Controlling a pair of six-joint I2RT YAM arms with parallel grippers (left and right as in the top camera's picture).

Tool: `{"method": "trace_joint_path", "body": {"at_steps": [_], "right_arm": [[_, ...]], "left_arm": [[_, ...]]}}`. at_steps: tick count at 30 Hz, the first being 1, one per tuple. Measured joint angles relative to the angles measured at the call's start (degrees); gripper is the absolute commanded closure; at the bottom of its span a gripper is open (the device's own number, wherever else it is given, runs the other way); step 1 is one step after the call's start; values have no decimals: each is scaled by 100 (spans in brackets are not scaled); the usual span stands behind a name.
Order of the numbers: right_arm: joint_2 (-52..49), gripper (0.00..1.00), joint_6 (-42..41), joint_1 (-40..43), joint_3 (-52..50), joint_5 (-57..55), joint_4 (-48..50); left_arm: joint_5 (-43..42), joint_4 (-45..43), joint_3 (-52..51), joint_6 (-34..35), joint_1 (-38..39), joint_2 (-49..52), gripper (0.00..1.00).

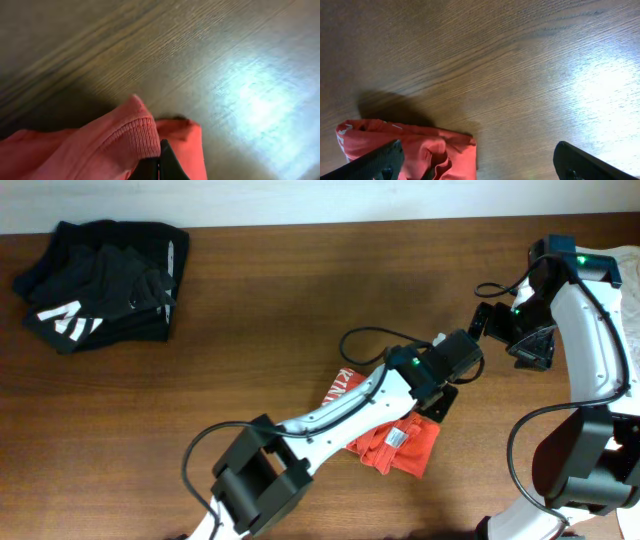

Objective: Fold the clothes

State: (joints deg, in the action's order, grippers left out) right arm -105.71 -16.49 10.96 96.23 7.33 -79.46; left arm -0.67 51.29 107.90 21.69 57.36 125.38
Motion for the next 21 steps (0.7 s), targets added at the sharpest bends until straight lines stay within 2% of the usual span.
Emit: {"method": "trace_joint_path", "body": {"at_steps": [1,2,3,4,5,6,7,10,13,15,17,18,20,21], "right_arm": [[0,1,-2,0,0,0,0],[0,1,-2,0,0,-2,0],[0,1,0,0,0,0,0],[0,1,-2,0,0,0,0],[0,1,-2,0,0,0,2],[0,1,-4,0,0,0,0],[0,1,0,0,0,0,0],[0,1,-2,0,0,-2,0],[0,1,-2,0,0,0,0],[0,1,2,0,0,0,0],[0,1,2,0,0,-2,0],[0,1,-2,0,0,-2,0],[0,2,-4,0,0,0,-2],[0,1,-2,0,0,0,0]], "left_arm": [[-55,-87,2,17,15,153,97],[-138,-295,2,26,68,415,85],[-208,-439,0,46,133,651,69],[-264,-553,2,17,210,841,46],[-302,-507,2,-35,280,922,29],[-328,-337,70,-81,332,922,21],[-365,15,273,-118,382,922,18],[-391,1198,1346,-157,398,916,13],[-385,2549,2531,-164,374,717,14],[-317,3327,2865,-184,374,525,17],[-186,3807,2702,-238,374,411,22],[-136,3880,2312,-251,374,393,29],[-83,3609,1690,-262,369,437,39],[-76,2997,973,-308,369,437,41]]}}
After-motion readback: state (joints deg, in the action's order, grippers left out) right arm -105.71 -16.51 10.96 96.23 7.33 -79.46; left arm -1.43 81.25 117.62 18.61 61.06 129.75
